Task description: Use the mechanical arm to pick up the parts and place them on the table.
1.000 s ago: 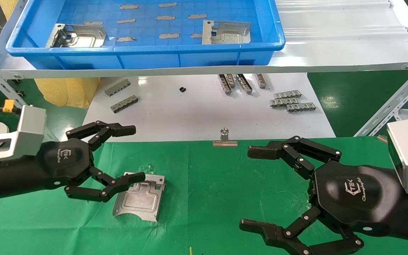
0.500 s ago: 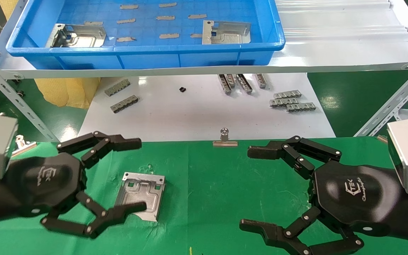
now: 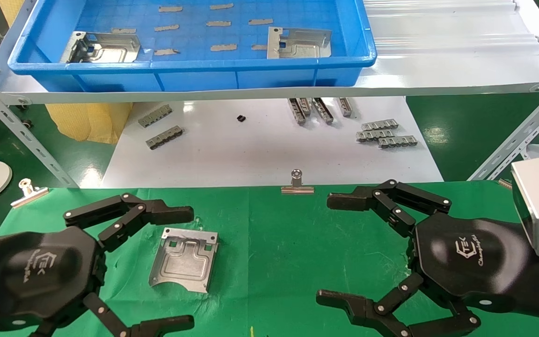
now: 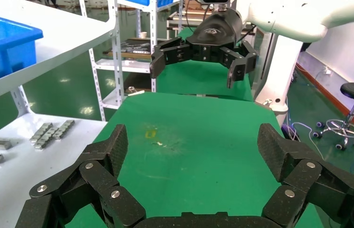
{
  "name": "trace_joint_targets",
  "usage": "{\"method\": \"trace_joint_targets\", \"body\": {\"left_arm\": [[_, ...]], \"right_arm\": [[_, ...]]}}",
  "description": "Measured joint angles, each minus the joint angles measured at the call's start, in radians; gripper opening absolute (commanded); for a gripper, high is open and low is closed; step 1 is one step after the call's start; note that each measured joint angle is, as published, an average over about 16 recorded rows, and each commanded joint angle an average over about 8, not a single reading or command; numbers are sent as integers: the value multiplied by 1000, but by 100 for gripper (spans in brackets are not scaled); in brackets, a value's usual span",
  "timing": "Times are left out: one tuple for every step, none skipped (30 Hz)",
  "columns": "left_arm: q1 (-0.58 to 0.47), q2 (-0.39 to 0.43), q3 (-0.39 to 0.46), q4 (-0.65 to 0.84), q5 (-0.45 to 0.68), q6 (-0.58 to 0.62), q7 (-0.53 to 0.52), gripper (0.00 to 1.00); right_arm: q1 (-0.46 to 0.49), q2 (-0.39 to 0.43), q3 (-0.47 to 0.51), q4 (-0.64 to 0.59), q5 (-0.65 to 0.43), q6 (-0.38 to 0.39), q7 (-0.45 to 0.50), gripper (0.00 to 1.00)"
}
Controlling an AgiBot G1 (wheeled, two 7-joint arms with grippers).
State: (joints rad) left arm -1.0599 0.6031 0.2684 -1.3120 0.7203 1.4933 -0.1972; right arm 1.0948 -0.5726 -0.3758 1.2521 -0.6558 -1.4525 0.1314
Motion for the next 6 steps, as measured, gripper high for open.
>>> {"method": "trace_joint_targets", "body": {"left_arm": [[1, -1, -1, -3, -1, 0, -1, 100], [3, -2, -2, -6, -2, -1, -3, 100], [3, -2, -2, -6, -2, -1, -2, 100], [3, -2, -2, -5, -2, -1, -1, 100], [2, -1, -2, -4, -2, -1, -1, 100], [2, -1, -1, -2, -2, -1, 0, 100]], "right_arm": [[0, 0, 0, 0, 0, 0, 0, 100], [0, 0, 0, 0, 0, 0, 0, 100], [0, 0, 0, 0, 0, 0, 0, 100], [0, 0, 0, 0, 0, 0, 0, 100], [0, 0, 0, 0, 0, 0, 0, 100], [0, 0, 0, 0, 0, 0, 0, 100]]}}
